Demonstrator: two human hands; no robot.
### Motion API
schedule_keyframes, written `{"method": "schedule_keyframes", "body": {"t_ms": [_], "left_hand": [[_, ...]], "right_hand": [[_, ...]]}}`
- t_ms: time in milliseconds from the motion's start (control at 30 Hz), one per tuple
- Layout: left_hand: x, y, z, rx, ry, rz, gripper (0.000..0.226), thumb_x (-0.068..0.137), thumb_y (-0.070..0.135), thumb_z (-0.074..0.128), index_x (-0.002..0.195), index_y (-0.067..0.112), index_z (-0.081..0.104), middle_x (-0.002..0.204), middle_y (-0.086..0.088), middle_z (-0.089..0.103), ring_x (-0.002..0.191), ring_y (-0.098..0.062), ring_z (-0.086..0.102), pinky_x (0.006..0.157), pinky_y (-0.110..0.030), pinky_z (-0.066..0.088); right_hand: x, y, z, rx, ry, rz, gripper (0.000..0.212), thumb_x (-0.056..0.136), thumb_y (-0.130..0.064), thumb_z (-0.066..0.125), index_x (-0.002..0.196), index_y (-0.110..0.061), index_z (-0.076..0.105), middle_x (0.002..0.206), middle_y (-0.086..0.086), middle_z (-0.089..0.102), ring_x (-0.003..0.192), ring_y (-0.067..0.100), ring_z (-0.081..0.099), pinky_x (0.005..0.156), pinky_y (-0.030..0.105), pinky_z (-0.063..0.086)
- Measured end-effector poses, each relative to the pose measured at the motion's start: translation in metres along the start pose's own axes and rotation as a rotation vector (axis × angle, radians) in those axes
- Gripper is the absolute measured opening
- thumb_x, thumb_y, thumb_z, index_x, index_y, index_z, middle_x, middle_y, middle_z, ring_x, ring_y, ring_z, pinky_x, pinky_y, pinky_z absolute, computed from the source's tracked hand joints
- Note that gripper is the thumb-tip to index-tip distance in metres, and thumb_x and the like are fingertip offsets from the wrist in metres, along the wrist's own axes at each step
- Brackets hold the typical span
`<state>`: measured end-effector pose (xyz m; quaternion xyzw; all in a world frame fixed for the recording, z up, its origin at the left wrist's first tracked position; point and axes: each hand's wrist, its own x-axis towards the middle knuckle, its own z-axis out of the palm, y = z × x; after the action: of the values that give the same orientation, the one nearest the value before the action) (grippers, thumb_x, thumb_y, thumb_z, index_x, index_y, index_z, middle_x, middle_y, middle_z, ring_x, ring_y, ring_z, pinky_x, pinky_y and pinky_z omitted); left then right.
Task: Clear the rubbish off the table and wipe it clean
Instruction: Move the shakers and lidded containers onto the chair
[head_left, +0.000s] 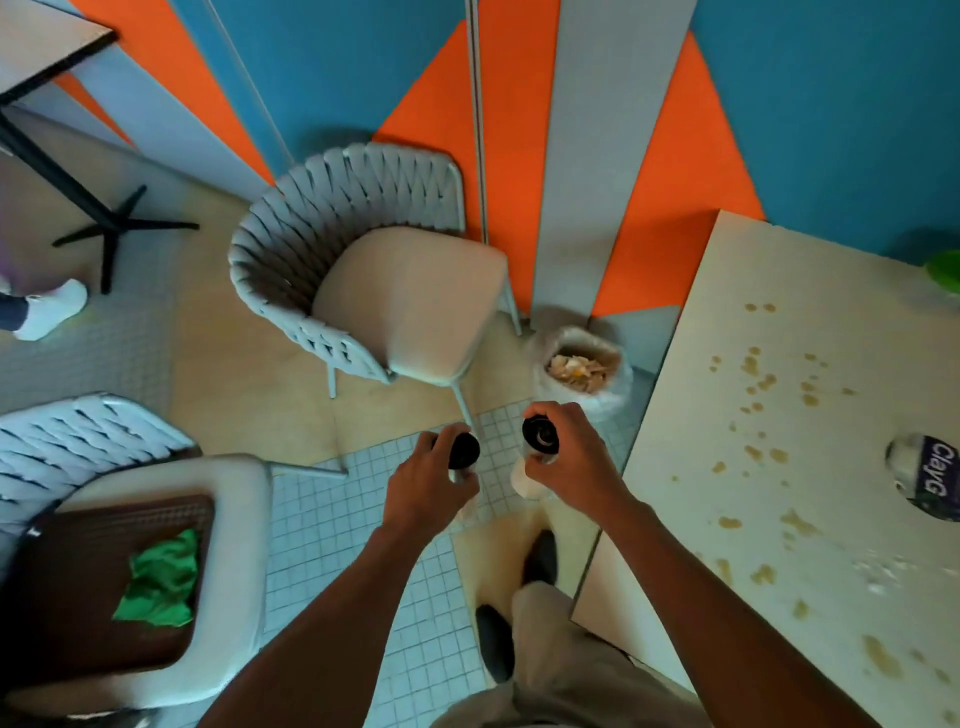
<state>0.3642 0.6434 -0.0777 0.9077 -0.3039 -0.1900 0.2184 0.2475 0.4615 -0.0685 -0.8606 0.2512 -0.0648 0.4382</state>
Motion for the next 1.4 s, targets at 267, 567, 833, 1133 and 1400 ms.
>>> {"method": "schedule_keyframes", "body": {"t_ms": [267,567,833,1133,1400], "left_hand": [[0.09,-0.038,-0.017,0.025,-0.038,-0.035,0.061,0.084,0.035,0.073,0.136,0.037,0.042,0.125,0.002,0.056,0.099,-0.023,0.064,0.079,-0.035,0.053],[0.203,-0.061,-0.049,0.027,-0.103,-0.066,0.062,0.082,0.034,0.075,0.136,0.037,0.045,0.129,0.005,0.055,0.103,-0.022,0.065,0.081,-0.034,0.051],[0.316,-0.085,-0.073,-0.018,-0.12,-0.089,0.063,0.081,0.031,0.073,0.134,0.043,0.041,0.127,0.007,0.053,0.102,-0.022,0.065,0.082,-0.042,0.058],[0.443,-0.13,-0.069,-0.036,-0.188,-0.117,0.062,0.081,0.027,0.073,0.133,0.04,0.043,0.123,0.002,0.052,0.099,-0.026,0.065,0.087,-0.041,0.057],[0.573,-0.196,-0.06,-0.012,-0.254,-0.2,0.06,0.084,0.028,0.069,0.135,0.04,0.04,0.129,0.003,0.048,0.105,-0.027,0.062,0.091,-0.038,0.051]], "right_hand": [[0.091,0.011,0.031,0.025,-0.023,0.062,0.057,0.074,-0.011,0.074,0.118,-0.037,0.049,0.114,-0.005,0.045,0.101,0.016,0.058,0.088,0.033,0.056],[0.205,0.005,0.052,0.072,-0.047,0.125,0.057,0.074,-0.014,0.073,0.121,-0.035,0.049,0.115,-0.003,0.044,0.1,0.02,0.059,0.088,0.036,0.056],[0.31,0.005,0.066,0.045,-0.073,0.16,0.057,0.076,-0.014,0.071,0.122,-0.038,0.045,0.117,-0.006,0.041,0.101,0.018,0.06,0.087,0.032,0.056],[0.432,0.013,0.103,-0.002,-0.068,0.19,0.059,0.074,-0.014,0.073,0.121,-0.037,0.045,0.115,-0.004,0.042,0.098,0.019,0.061,0.082,0.027,0.057],[0.575,0.019,0.152,-0.024,-0.054,0.247,0.055,0.077,-0.016,0.075,0.121,-0.035,0.046,0.118,-0.003,0.043,0.096,0.021,0.062,0.082,0.027,0.055]]}}
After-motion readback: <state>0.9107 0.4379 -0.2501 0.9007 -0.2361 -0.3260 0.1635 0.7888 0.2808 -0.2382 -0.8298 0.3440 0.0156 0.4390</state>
